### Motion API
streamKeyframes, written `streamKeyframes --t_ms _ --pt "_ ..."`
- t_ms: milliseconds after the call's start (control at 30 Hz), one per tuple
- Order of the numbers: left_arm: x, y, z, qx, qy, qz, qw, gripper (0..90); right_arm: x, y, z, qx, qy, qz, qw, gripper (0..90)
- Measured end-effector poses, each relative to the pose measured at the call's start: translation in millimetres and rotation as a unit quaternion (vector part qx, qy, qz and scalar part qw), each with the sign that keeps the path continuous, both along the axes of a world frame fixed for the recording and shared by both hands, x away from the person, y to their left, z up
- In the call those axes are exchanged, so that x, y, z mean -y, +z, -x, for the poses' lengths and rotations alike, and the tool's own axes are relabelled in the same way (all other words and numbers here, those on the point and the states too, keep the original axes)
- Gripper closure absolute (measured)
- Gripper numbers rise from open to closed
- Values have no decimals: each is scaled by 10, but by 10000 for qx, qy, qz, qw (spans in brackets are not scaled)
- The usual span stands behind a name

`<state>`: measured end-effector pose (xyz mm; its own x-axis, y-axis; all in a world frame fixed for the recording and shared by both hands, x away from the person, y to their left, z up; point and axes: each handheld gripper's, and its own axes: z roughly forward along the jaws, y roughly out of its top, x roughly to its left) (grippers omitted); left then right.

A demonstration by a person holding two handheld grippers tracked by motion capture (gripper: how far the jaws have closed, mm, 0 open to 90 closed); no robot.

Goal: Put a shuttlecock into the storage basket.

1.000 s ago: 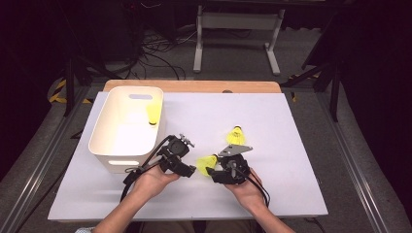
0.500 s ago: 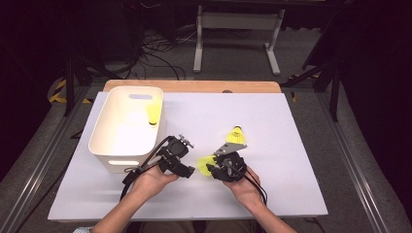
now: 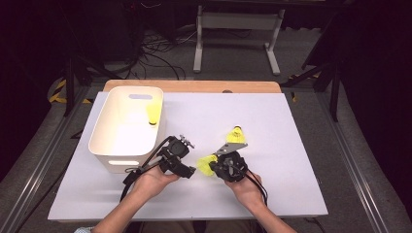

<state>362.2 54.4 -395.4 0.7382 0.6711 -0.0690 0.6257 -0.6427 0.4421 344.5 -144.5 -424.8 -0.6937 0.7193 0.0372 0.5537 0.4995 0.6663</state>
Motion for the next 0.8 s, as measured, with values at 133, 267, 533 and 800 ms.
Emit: streamKeyframes --t_ms 133,267,533,800 --pt "6 2 1 5 2 23 10000 342 18 10 8 60 -24 8 10000 898" --pt "11 13 -2 -6 11 54 10000 337 40 24 14 141 -45 43 9999 900" --pt "31 72 3 94 -8 181 9998 336 92 104 20 289 -84 -13 9995 900" --pt "11 123 6 71 -3 334 9994 350 67 170 41 339 -10 -55 9994 900"
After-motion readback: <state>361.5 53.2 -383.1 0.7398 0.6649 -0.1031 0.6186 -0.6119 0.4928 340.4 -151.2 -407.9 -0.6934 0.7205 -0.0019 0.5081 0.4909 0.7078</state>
